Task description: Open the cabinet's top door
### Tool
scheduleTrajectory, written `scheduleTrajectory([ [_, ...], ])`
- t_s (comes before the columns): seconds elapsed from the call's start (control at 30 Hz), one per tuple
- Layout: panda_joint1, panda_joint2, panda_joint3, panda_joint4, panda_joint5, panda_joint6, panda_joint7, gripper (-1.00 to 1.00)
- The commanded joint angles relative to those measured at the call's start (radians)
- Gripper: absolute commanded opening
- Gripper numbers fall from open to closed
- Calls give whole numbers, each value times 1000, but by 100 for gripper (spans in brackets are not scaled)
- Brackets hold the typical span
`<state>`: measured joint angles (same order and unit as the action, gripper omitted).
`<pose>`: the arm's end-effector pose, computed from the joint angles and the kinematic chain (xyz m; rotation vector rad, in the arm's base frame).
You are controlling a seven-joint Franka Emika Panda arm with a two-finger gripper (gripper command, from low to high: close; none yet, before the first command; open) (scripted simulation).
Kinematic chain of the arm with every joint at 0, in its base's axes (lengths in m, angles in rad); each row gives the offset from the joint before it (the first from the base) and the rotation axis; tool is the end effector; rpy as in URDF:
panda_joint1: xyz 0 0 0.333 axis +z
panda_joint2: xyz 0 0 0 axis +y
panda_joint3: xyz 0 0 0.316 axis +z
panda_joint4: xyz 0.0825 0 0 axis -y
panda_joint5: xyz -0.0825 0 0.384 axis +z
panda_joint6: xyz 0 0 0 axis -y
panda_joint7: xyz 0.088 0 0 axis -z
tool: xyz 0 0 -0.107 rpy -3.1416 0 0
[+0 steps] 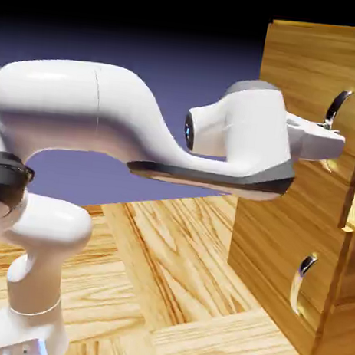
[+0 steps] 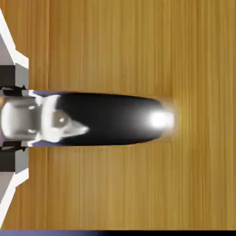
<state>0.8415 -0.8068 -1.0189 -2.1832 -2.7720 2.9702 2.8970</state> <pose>0.4237 -0.1530 0.5683 -1.7540 0.8088 -1.8135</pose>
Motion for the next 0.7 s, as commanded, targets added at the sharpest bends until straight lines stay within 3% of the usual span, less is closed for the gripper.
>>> scheduleTrajectory([
  [0.0,-36,2,27,-24,17,-14,0,-100],
  [0.33,-399,-30,330,-258,244,-143,-60,-100],
  [0.67,-711,-197,681,-507,645,-305,-239,-100],
])
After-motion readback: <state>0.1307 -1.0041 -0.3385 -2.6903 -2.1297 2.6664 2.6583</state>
